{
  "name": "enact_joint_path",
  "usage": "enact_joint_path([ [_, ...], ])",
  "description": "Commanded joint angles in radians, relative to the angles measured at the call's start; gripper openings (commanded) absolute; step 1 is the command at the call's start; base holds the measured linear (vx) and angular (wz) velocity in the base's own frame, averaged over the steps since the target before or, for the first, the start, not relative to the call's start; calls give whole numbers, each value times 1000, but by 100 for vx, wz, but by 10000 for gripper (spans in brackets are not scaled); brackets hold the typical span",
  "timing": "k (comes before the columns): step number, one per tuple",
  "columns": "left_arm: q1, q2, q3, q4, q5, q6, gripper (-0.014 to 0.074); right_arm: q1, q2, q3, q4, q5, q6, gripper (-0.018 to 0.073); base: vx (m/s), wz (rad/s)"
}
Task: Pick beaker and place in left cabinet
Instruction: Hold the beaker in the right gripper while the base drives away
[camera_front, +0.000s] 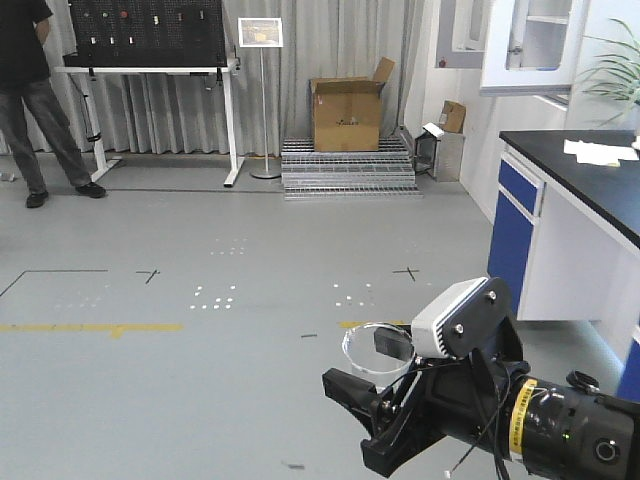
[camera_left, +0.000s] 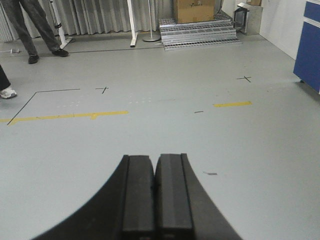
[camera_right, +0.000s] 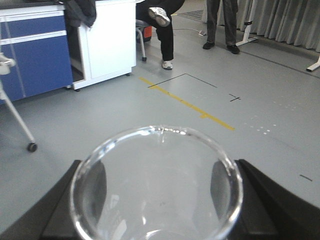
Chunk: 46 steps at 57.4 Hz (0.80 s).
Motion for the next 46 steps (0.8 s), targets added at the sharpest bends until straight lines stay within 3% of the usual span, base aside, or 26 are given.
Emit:
enact_joint_path([
  [1,-1,-17,-9,-2,-83,-3,4,-3,-35,-34,27,-47,2,226,75,2],
  [46,-1,-17,-9,-2,-83,-3,4,-2,-35,-34,25,-43,2,226,77,3],
])
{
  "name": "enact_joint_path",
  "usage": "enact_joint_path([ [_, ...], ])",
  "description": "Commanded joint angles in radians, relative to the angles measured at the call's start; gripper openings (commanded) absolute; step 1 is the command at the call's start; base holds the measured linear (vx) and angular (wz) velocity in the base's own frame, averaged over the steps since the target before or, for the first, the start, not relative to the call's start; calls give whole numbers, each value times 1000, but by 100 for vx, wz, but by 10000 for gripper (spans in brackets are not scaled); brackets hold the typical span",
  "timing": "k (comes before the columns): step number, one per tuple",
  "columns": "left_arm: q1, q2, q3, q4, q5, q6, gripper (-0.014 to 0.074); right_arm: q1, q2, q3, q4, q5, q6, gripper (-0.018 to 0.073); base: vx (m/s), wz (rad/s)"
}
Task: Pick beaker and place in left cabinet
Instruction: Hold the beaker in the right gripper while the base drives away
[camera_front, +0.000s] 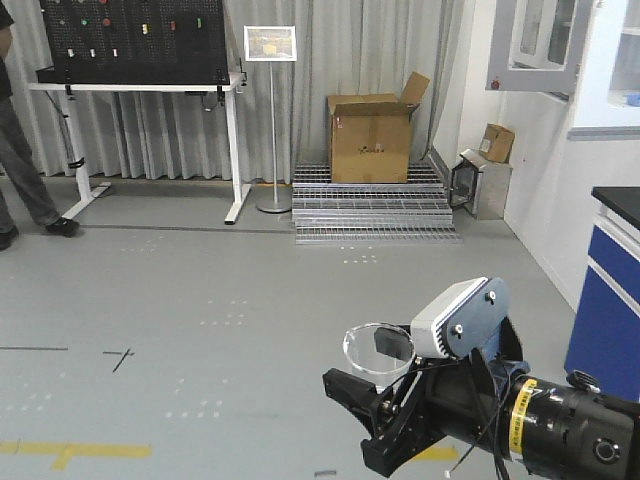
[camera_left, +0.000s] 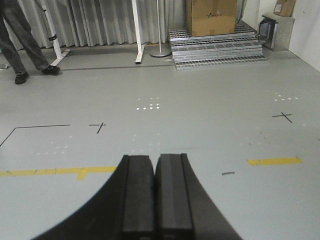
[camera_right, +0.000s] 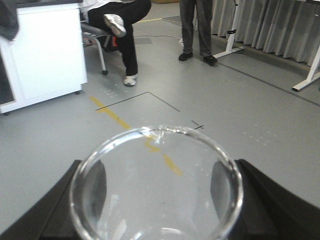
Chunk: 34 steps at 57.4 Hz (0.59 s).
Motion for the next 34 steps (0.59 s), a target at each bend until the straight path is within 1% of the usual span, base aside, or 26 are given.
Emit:
enact_joint_path([
  [1,-1,-17,-9,-2,-83,-3,4,-3,-35,-34,26,-51,2,226,76,-1],
  [34,-1,-17,-9,-2,-84,-3,4,-4,-35,-34,25,-38,2,226,76,-4],
])
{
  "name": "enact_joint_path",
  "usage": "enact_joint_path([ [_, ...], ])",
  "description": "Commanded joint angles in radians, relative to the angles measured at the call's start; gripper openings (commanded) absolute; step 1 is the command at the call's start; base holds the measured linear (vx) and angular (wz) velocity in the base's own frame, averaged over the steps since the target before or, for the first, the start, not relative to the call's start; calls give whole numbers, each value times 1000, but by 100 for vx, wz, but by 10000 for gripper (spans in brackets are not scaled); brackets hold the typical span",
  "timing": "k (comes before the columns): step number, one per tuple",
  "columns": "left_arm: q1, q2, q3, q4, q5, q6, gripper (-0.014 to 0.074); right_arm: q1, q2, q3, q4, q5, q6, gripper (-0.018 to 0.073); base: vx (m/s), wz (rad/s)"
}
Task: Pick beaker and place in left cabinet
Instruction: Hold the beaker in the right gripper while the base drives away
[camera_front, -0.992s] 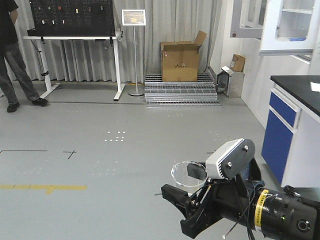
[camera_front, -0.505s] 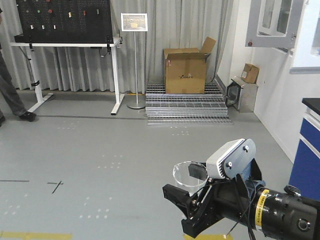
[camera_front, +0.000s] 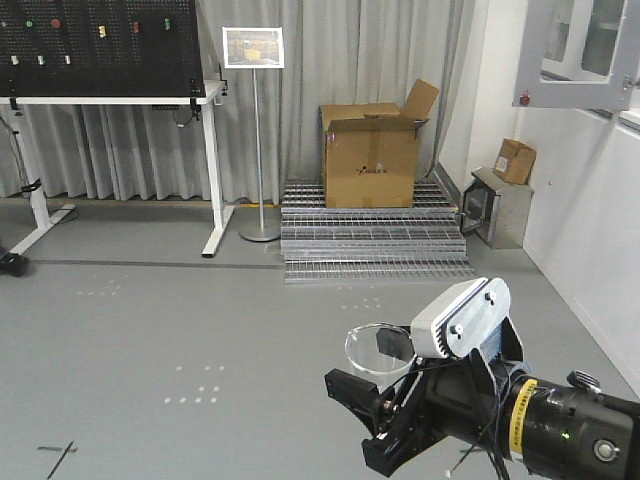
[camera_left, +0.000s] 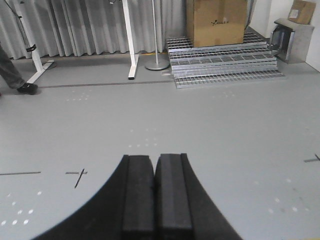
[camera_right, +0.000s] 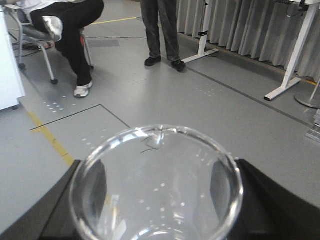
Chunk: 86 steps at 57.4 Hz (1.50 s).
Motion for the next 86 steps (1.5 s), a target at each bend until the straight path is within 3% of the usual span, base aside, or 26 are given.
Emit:
enact_joint_path([
  [1,-1,-17,-9,-2,-84,-3,4,-4,-35,-33,27,-48,2,226,74,-1],
  [86,-1,-17,-9,-2,-84,-3,4,-4,-34,-33,27,-42,2,226,68,0],
])
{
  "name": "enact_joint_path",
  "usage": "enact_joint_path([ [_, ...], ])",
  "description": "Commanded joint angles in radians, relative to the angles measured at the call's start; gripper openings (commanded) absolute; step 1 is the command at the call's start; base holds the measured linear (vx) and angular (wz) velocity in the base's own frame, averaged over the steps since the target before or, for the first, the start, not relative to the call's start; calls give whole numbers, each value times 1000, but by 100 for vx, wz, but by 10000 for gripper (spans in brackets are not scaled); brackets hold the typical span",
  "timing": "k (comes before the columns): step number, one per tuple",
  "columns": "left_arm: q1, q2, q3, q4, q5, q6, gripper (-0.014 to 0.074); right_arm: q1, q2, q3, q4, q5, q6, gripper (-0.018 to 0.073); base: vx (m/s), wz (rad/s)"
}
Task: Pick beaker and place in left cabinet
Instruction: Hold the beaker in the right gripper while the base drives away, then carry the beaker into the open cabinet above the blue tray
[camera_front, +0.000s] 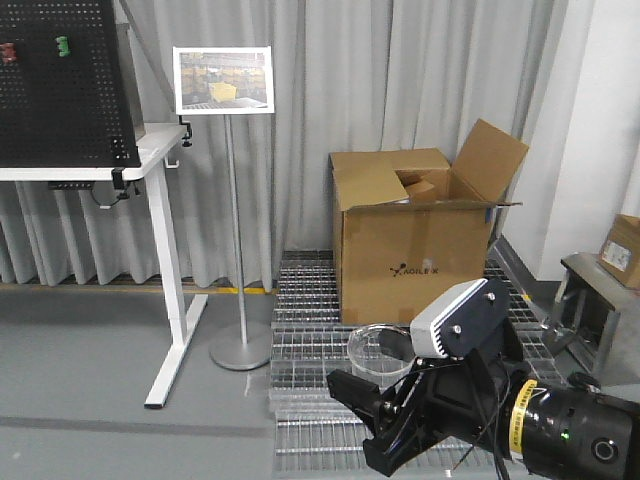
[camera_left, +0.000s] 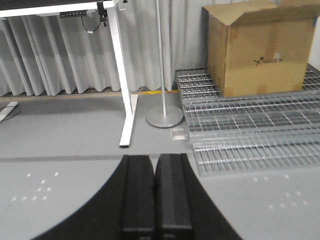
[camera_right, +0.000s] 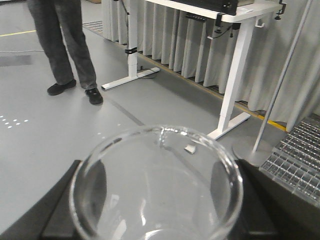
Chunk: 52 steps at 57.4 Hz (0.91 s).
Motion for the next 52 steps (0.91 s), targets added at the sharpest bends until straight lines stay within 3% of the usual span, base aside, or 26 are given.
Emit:
enact_joint_path([
  [1,-1,-17,-9,-2,-83,-3,4,-4,-34,-33,27,-53,2,226,58,0],
  [27,-1,-17,-9,-2,-83,-3,4,-4,-34,-33,27,-54,2,226,53,-12],
  [52,-1,-17,-9,-2,-83,-3,4,-4,-34,-33,27,-54,2,226,36,-61],
])
